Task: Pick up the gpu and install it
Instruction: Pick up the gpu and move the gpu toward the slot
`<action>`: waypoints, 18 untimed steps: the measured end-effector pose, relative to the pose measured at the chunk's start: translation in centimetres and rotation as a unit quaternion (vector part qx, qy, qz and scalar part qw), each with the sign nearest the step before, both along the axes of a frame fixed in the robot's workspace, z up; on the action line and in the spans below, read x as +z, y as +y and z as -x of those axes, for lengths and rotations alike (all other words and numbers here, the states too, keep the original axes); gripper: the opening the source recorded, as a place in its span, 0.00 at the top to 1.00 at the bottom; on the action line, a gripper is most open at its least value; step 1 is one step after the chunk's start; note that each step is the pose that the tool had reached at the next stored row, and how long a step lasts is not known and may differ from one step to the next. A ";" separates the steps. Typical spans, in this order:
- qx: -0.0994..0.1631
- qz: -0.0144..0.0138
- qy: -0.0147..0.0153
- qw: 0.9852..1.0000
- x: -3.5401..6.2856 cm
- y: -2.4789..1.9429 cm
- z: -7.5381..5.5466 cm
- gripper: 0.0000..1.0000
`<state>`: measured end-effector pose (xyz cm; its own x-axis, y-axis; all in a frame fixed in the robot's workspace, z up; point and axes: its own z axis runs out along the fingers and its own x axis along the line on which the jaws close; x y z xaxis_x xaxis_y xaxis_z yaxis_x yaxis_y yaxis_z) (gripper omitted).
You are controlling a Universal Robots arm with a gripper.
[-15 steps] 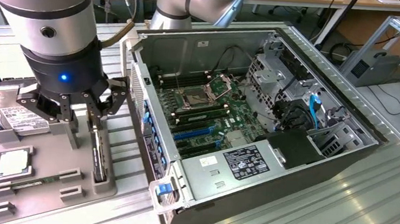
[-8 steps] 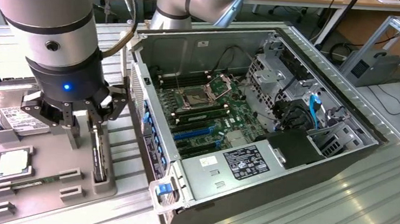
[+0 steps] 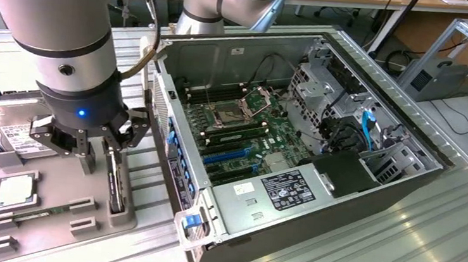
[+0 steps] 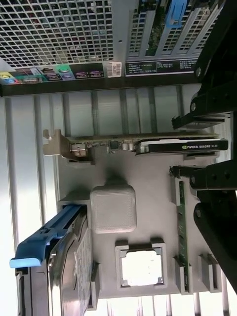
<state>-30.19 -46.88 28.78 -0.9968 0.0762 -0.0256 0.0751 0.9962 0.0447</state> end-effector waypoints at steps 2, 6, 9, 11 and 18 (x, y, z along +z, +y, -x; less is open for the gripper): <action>0.000 0.000 0.000 1.000 -0.32 0.00 0.0 0.58; 0.000 0.000 0.000 1.000 -0.80 0.00 0.0 0.58; 0.000 0.000 0.000 1.000 -0.83 0.00 0.0 0.58; 0.000 -0.001 0.000 1.000 -0.86 0.00 -0.1 0.58; 0.000 -0.002 0.000 1.000 -0.88 0.00 -0.5 0.58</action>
<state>-29.67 -46.88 27.91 -0.9968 0.0764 -0.0253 0.0752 0.9960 0.0479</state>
